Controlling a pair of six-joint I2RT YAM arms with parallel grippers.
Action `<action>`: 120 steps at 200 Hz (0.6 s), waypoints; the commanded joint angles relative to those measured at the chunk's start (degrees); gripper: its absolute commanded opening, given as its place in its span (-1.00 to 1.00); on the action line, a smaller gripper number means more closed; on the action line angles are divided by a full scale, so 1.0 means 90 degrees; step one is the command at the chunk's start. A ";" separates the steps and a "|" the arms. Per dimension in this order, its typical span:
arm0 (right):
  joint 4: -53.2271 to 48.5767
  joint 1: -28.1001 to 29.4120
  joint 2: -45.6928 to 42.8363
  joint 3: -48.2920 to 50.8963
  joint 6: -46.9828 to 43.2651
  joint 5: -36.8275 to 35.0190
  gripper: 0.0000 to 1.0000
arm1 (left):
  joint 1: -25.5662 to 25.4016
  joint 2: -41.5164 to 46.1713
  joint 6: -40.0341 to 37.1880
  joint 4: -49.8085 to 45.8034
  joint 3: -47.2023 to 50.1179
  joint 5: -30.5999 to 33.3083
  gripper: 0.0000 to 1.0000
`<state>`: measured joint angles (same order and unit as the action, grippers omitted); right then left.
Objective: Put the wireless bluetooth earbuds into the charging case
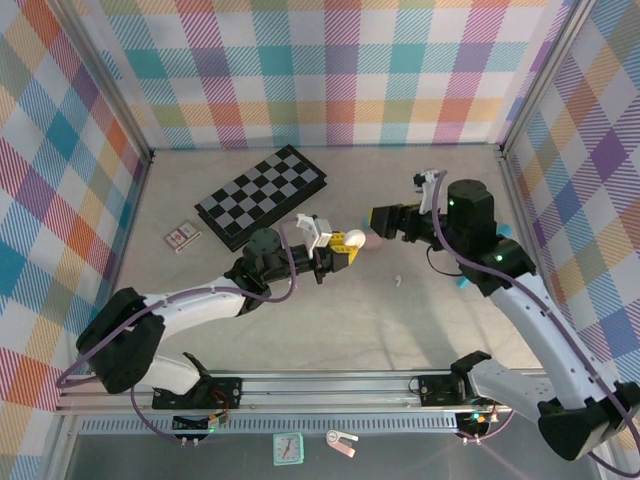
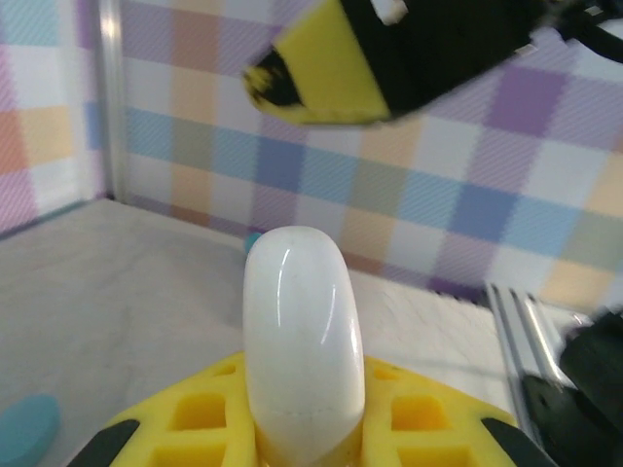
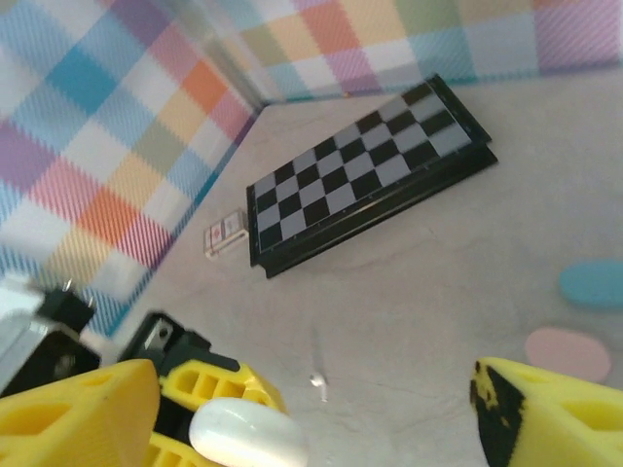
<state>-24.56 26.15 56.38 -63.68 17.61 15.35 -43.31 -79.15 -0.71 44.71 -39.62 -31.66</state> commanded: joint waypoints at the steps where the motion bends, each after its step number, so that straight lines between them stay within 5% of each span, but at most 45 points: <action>1: -0.0577 -0.0006 -0.0352 0.0022 -0.2625 0.0918 0.74 | 0.0094 0.0356 -0.0907 -0.1301 -0.0254 -0.0994 -0.72; 48: -0.1284 0.0014 -0.0632 -0.0062 -0.4525 0.1918 0.79 | 0.0164 0.0554 -0.1225 -0.1926 -0.0564 -0.1598 -0.72; 120: -0.1155 0.0184 -0.0118 -0.0014 -0.4776 0.1966 0.81 | 0.0161 0.0407 -0.0707 -0.1110 -0.0569 -0.1893 -0.73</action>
<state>-34.85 27.18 54.28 -63.66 -22.31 30.76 -42.44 -75.57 -8.19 30.70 -43.16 -46.37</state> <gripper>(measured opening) 0.904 0.195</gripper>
